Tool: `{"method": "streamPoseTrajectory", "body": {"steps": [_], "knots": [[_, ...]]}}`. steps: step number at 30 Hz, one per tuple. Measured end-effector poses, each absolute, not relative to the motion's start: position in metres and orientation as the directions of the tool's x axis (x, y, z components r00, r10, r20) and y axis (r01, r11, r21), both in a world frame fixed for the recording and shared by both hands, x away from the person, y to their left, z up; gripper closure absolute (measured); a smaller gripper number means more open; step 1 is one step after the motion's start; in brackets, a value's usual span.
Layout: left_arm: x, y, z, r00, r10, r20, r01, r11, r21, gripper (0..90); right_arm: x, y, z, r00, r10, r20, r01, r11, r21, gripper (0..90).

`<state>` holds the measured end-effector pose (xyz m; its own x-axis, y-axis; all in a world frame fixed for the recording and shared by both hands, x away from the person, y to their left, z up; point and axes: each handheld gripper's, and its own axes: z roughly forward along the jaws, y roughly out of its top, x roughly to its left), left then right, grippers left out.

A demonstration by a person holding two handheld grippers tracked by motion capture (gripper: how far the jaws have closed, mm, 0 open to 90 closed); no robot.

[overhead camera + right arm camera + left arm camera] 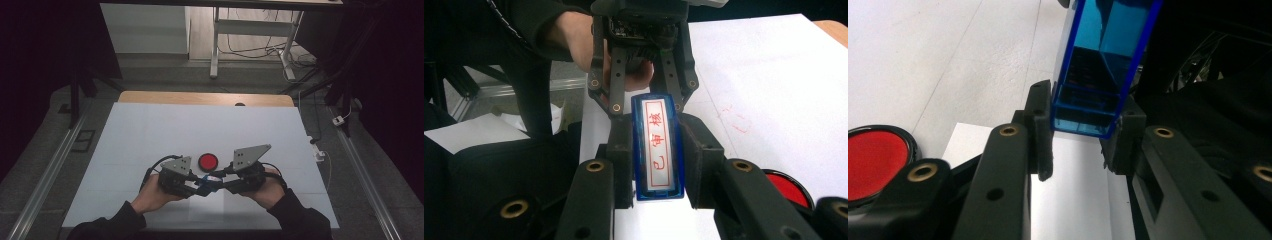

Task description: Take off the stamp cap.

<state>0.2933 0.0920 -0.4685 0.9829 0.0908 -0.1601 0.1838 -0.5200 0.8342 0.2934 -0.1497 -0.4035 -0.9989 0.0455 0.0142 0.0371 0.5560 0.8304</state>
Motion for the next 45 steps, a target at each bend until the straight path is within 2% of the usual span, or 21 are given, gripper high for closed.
{"method": "streamPoseTrajectory", "body": {"steps": [13,15,21,30,38,45], "knots": [[0.298,0.093,-0.470,0.968,0.123,-0.219,0.250,-0.527,0.812,69.1,0.290,-0.148,-0.404,-0.997,0.061,-0.051,-0.007,0.574,0.819,69.6],[0.300,0.095,-0.472,0.960,0.147,-0.236,0.279,-0.517,0.809,69.7,0.288,-0.148,-0.404,-0.992,0.088,-0.093,-0.026,0.575,0.818,70.4],[0.297,0.094,-0.469,0.969,0.156,-0.194,0.248,-0.527,0.813,69.5,0.289,-0.150,-0.403,-0.992,0.107,-0.070,0.002,0.559,0.829,70.4],[0.294,0.098,-0.467,0.960,0.226,-0.165,0.265,-0.543,0.797,69.1,0.292,-0.153,-0.402,-0.985,0.160,-0.056,0.041,0.546,0.837,70.3],[0.284,0.103,-0.464,0.954,0.288,-0.089,0.248,-0.581,0.776,69.1,0.294,-0.156,-0.402,-0.978,0.204,-0.045,0.072,0.532,0.844,70.2],[0.279,0.113,-0.461,0.941,0.323,-0.102,0.276,-0.558,0.783,69.2,0.295,-0.158,-0.401,-0.974,0.223,-0.037,0.091,0.538,0.838,70.1]]}}
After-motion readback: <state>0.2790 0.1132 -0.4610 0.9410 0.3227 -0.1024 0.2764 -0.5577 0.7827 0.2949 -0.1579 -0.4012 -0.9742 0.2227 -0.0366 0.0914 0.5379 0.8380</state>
